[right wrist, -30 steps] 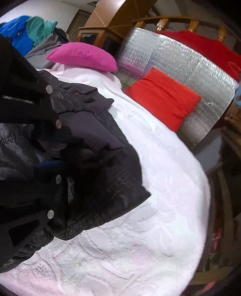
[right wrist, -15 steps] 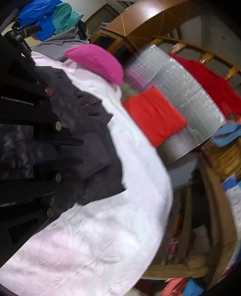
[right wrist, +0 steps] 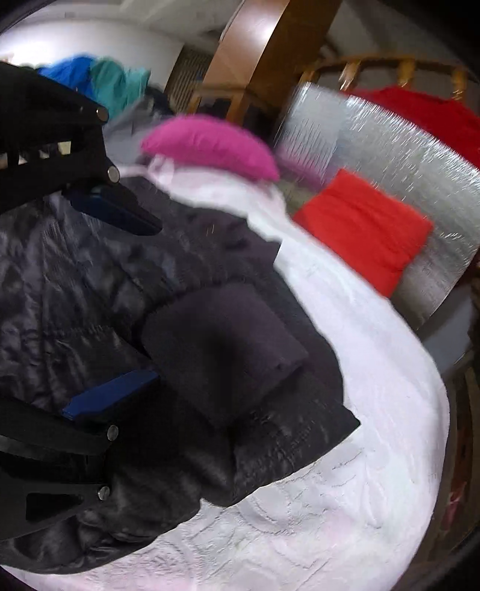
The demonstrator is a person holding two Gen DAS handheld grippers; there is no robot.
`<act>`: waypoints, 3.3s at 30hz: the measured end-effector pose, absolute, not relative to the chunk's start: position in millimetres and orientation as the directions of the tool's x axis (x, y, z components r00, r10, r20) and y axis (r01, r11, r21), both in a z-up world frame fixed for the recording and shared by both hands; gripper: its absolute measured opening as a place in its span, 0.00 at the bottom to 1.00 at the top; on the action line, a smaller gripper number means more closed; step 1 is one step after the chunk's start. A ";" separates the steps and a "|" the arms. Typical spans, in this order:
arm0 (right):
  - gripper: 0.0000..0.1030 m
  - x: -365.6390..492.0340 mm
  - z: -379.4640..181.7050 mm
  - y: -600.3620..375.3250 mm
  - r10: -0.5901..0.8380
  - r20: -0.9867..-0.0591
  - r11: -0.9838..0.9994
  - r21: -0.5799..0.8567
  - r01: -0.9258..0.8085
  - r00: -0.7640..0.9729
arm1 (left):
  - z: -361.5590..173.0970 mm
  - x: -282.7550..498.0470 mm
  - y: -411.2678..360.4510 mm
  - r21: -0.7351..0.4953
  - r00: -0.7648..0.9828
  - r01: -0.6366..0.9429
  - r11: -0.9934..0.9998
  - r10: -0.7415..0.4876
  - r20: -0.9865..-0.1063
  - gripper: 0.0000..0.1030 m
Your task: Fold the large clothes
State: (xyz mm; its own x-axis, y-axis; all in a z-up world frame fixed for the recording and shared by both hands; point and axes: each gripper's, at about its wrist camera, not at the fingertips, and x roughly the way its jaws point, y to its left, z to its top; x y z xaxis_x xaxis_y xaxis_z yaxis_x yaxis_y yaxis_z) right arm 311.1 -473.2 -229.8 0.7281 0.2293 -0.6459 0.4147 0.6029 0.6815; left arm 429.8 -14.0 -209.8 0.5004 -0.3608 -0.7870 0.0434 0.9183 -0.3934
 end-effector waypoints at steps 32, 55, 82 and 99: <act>0.13 240.8 -201.7 -462.7 0.008 -0.642 0.697 0.553 0.456 0.767 | -208.6 423.2 -35.6 -0.302 0.456 0.158 0.940 -0.341 -0.822 0.63; 0.27 276.4 -247.2 -482.1 0.184 -0.620 0.602 0.685 0.411 0.763 | -216.5 413.2 -57.6 -0.136 0.502 0.201 0.970 -0.221 -0.836 0.68; 0.14 248.4 -213.6 -475.0 -0.125 -0.640 0.727 0.460 0.509 0.758 | -195.2 386.6 -70.7 0.062 0.667 0.233 0.970 -0.113 -0.737 0.68; 0.14 250.1 -213.7 -476.7 -0.079 -0.629 0.727 0.494 0.476 0.773 | -195.4 386.1 -70.0 0.083 0.671 0.225 0.971 -0.093 -0.736 0.69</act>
